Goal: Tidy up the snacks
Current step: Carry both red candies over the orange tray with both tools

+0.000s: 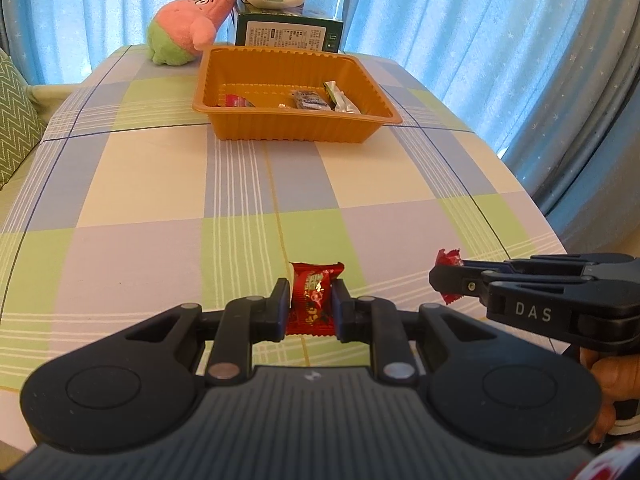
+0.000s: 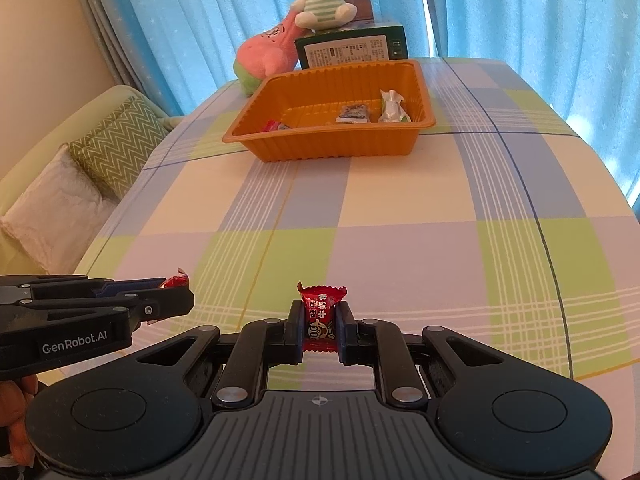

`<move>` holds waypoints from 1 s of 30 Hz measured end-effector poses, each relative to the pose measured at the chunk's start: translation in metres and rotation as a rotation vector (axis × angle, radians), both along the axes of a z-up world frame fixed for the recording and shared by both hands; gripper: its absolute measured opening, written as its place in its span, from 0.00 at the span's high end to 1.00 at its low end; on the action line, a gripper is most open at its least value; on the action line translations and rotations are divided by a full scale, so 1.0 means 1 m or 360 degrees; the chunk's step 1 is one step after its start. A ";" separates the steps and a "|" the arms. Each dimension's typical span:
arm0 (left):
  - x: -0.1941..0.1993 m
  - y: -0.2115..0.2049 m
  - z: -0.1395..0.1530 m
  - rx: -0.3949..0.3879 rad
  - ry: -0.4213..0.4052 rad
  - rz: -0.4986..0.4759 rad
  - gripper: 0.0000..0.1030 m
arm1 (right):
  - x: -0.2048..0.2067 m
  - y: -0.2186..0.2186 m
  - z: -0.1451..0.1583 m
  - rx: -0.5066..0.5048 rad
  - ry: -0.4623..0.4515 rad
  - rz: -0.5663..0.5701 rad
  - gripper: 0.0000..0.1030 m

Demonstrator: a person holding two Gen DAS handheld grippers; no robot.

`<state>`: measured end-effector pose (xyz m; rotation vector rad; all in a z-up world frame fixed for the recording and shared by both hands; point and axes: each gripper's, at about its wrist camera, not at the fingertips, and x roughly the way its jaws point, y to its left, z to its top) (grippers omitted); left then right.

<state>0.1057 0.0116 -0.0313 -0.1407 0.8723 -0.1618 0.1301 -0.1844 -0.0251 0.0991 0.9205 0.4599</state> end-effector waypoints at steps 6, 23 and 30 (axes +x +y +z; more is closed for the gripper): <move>0.002 0.002 0.002 -0.0007 -0.0005 0.0008 0.81 | 0.003 0.001 0.000 -0.0012 -0.0001 -0.0002 0.85; 0.037 0.004 0.008 -0.0009 -0.0015 -0.0009 0.81 | 0.046 -0.001 0.009 -0.0031 -0.0050 -0.0018 0.85; 0.063 0.002 0.011 -0.0001 -0.0034 -0.0035 0.81 | 0.072 0.001 0.015 -0.0036 -0.0084 -0.0011 0.85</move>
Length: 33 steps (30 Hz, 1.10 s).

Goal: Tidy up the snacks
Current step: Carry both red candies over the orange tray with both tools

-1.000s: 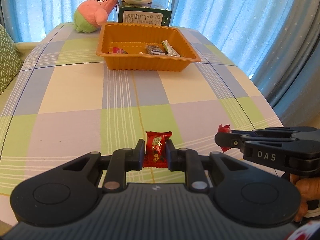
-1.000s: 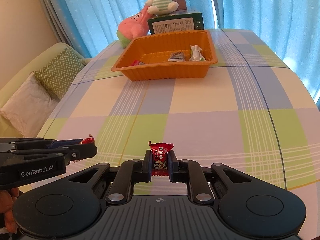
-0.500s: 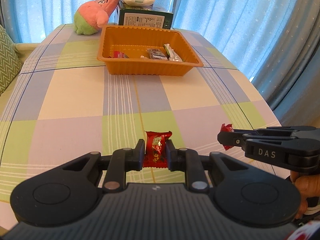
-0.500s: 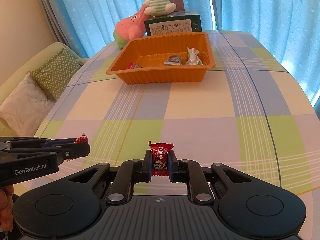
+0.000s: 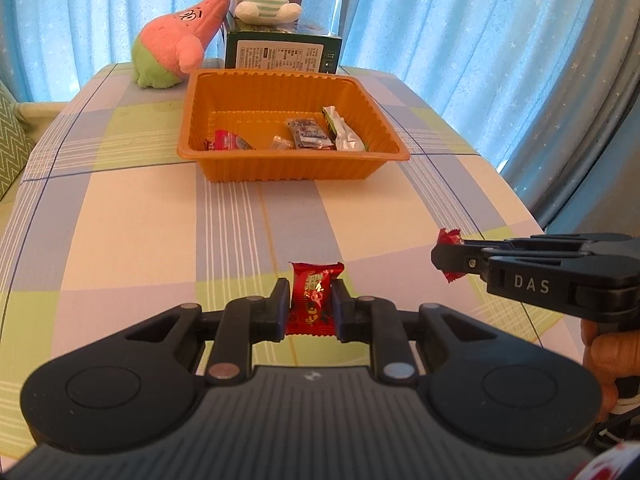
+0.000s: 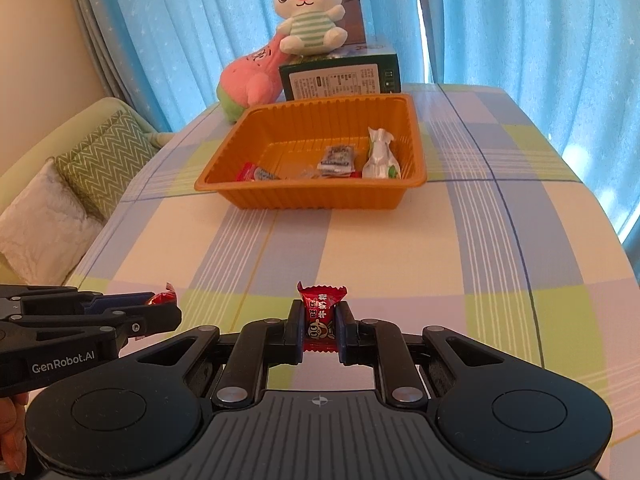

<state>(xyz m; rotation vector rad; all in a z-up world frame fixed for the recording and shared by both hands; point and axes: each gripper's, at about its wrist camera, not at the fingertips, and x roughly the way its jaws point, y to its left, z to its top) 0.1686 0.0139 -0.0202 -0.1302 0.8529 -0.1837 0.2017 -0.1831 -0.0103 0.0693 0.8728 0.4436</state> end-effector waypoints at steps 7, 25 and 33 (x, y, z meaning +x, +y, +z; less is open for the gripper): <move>0.032 0.005 0.006 -0.0020 -0.0021 -0.0008 0.81 | 0.029 0.004 0.007 -0.0018 -0.0036 0.0008 0.85; 0.116 0.022 0.036 -0.0023 -0.0109 -0.0028 0.81 | 0.107 0.025 0.030 -0.0063 -0.0129 0.0047 0.85; 0.153 0.035 0.043 -0.0005 -0.0126 -0.0011 0.81 | 0.143 0.035 0.028 -0.0049 -0.0116 0.0051 0.85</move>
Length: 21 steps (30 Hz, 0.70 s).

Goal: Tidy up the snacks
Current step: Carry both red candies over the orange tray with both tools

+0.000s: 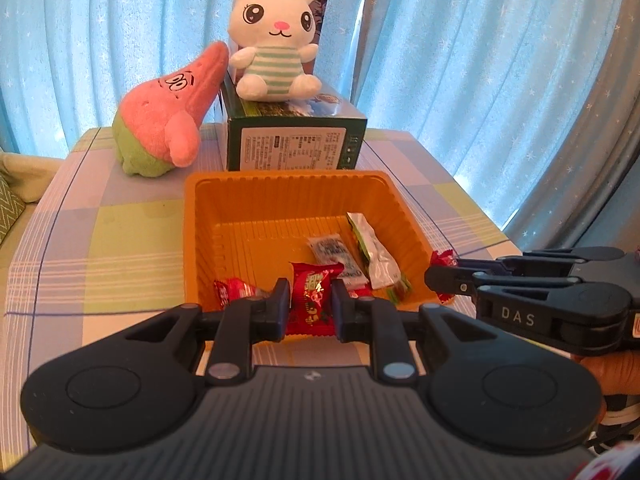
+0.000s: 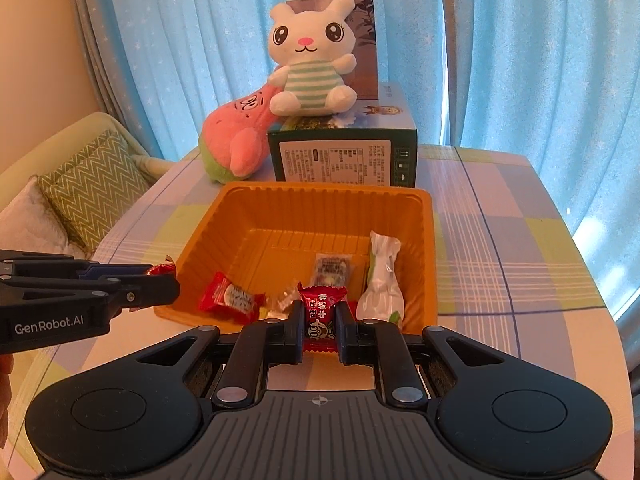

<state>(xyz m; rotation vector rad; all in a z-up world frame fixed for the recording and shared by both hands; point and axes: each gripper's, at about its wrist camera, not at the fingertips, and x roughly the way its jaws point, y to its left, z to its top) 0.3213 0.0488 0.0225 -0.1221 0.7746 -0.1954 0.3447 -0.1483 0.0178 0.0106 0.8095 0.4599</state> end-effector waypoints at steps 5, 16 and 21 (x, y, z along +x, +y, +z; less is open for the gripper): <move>0.027 0.009 0.001 -0.0018 -0.0003 0.0024 0.81 | 0.026 0.007 -0.001 0.0045 0.0017 -0.0008 0.85; 0.074 0.020 -0.013 -0.0007 0.0039 0.0054 0.81 | 0.077 0.022 -0.007 0.0070 0.0040 -0.0046 0.85; 0.087 0.024 -0.022 -0.0032 0.0054 0.0075 0.81 | 0.082 0.025 -0.014 0.0063 0.0054 -0.0043 0.85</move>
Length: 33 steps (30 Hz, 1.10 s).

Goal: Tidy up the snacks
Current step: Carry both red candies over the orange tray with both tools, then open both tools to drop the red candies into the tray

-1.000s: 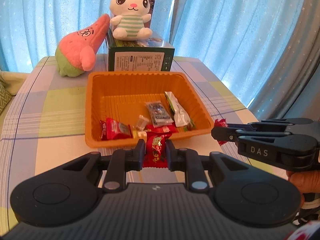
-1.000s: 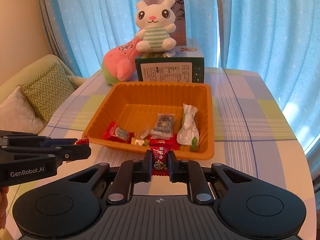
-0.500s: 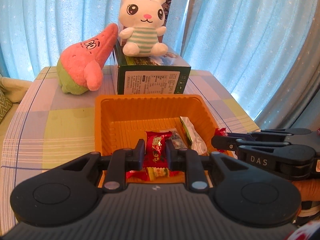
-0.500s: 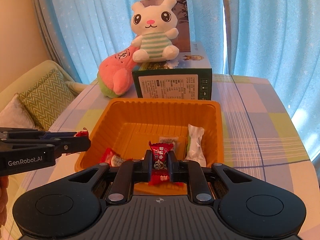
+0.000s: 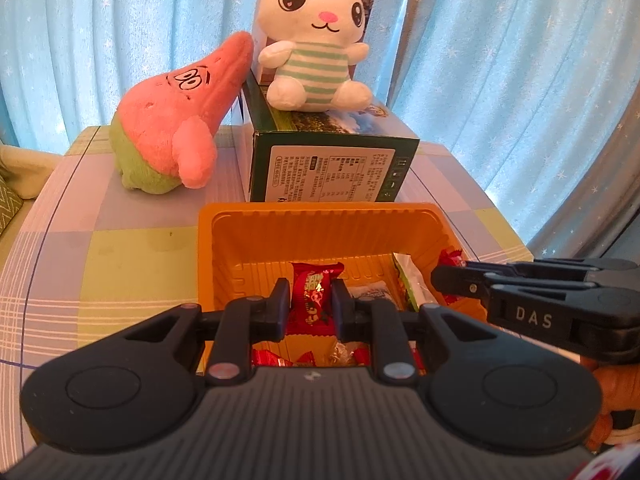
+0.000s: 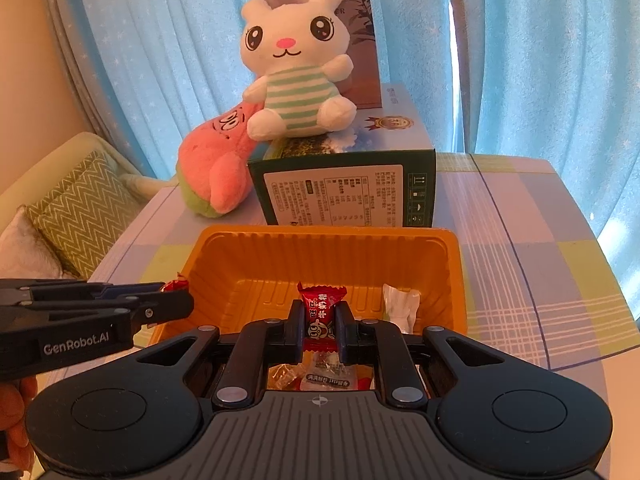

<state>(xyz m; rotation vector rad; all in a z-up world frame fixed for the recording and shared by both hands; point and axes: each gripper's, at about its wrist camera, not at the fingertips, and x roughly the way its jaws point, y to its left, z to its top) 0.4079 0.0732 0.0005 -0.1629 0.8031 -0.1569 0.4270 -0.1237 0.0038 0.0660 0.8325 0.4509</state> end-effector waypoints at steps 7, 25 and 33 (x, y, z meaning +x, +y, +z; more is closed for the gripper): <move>0.009 0.016 -0.008 -0.0130 -0.0002 0.0084 0.56 | 0.001 -0.001 -0.010 -0.0001 0.0031 -0.0005 0.85; -0.032 0.028 -0.010 0.0096 -0.0062 0.0097 0.23 | 0.010 0.009 -0.003 0.0186 0.0042 -0.0011 0.80; -0.063 0.036 -0.020 0.0098 -0.0056 0.0150 0.14 | -0.004 -0.014 0.000 0.0246 0.0001 -0.0143 0.26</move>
